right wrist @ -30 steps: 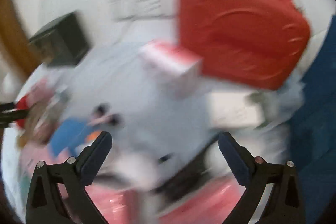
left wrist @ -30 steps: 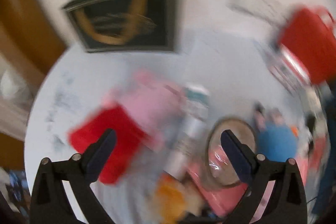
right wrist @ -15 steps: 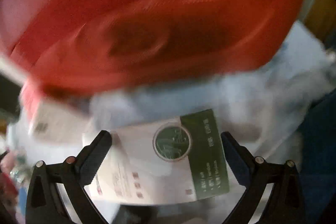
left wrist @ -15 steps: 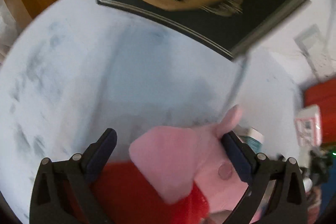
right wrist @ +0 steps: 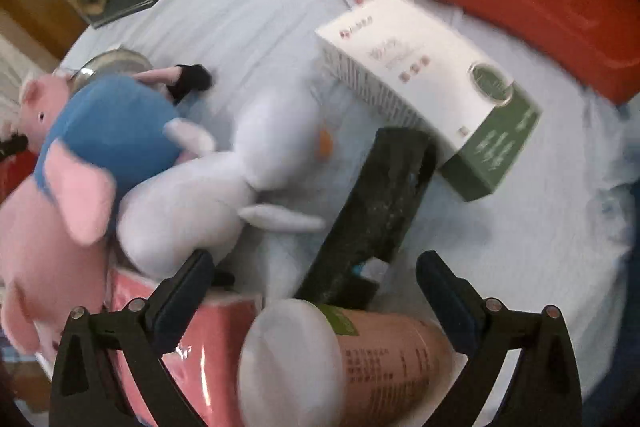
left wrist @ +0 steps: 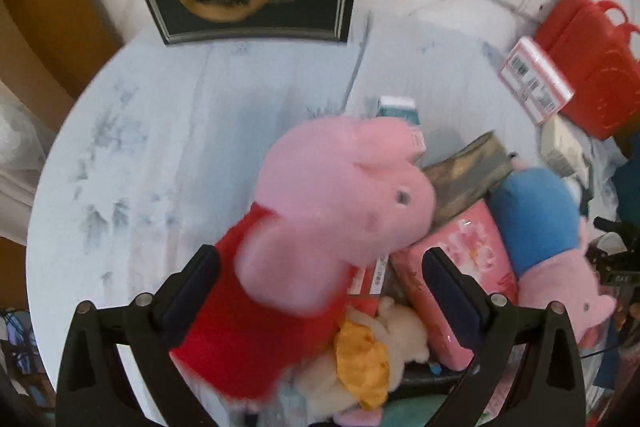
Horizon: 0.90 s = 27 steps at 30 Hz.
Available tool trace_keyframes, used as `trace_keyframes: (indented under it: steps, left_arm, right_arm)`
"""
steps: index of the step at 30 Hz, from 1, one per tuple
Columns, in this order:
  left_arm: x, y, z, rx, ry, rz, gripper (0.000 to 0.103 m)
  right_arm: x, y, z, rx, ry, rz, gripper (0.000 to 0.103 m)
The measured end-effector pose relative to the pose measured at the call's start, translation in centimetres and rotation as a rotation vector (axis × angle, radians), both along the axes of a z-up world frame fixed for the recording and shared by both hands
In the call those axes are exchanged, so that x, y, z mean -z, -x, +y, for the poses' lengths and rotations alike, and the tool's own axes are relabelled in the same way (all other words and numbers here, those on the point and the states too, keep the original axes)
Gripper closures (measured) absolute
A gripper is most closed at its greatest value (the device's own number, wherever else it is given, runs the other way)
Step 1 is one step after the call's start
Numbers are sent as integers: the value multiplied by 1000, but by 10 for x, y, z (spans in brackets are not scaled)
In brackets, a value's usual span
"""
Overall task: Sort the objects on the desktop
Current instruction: 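Grasp a teal-labelled white box with the left tool while the right grasps a pink tissue pack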
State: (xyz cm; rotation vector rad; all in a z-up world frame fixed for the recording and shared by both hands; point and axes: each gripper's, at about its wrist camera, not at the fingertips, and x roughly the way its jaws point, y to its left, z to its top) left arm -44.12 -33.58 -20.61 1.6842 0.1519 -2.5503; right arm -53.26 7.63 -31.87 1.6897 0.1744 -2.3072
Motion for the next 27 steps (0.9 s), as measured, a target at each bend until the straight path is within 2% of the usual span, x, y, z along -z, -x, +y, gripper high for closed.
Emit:
trace_keyframes:
  steps: [2,4,8,11,14,16,17,18,20,27]
  left_arm:
    - [-18,-2,5,-12,49,61,1]
    - [-32,6,7,-12,66,110,1]
    - [-37,43,26,-2,20,151,1]
    - [-19,86,44,-8,-29,91,1]
    - [17,127,57,-8,-24,-13,1]
    - [46,147,65,6,10,-97,2]
    - [59,153,69,19,13,-128,5]
    - [69,157,71,32,8,-154,12]
    - [79,162,75,40,50,-156,17]
    - [81,164,64,28,0,-144,23]
  right_arm:
    - [-15,6,7,18,-23,75,0]
    - [-32,21,13,53,-16,132,0]
    - [-51,61,18,126,14,192,0]
    - [-57,82,7,134,30,201,0]
    - [-56,106,-12,125,-1,211,0]
    - [-47,125,-20,134,-10,214,0]
    - [-46,134,-19,137,-9,214,0]
    - [-43,145,-21,140,-12,213,0]
    - [-32,158,-24,145,-26,209,0]
    - [-8,185,-41,143,-4,218,2]
